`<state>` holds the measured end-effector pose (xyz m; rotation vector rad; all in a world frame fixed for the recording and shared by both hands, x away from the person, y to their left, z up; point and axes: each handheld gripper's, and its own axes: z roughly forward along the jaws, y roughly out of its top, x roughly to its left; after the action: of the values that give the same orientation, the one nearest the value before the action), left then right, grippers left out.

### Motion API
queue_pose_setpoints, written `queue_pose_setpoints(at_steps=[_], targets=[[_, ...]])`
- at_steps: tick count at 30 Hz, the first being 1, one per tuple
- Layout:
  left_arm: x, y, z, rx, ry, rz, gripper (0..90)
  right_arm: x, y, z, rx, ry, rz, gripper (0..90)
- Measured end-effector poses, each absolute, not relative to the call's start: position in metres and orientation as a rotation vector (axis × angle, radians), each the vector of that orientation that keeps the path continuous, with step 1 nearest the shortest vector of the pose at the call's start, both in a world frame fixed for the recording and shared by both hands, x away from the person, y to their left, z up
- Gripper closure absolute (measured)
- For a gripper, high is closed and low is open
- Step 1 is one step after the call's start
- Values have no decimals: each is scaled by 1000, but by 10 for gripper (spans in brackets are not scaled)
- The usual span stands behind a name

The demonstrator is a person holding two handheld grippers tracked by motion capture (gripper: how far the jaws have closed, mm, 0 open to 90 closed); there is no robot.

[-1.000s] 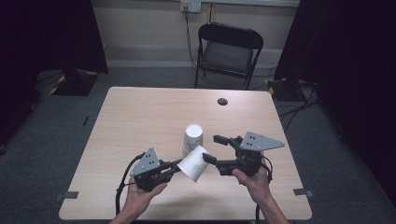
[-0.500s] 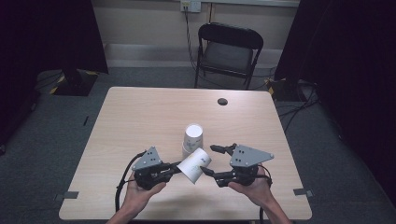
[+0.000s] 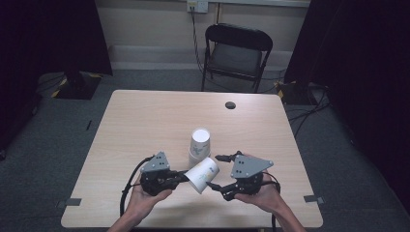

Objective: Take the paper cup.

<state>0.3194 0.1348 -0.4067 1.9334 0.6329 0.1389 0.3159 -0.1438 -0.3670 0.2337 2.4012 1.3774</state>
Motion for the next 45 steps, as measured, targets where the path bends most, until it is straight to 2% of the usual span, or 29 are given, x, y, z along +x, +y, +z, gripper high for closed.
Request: queue_pose_setpoints(at_steps=[8, 18, 37, 42, 45], targets=[[322, 138, -403, 1944, 686, 133, 855, 315, -132, -376, 159, 2436, 1254, 206], [325, 135, -405, 1982, 693, 79, 855, 311, -128, -370, 90, 2398, 1263, 183], [332, 138, -402, 1896, 730, 7, 878, 309, -116, -388, 65, 2429, 1210, 139], [332, 134, -400, 1892, 726, 6, 878, 309, -112, -391, 65, 2431, 1182, 148], [333, 133, -394, 1885, 717, 14, 877, 311, -112, -392, 102, 2428, 1187, 185]])
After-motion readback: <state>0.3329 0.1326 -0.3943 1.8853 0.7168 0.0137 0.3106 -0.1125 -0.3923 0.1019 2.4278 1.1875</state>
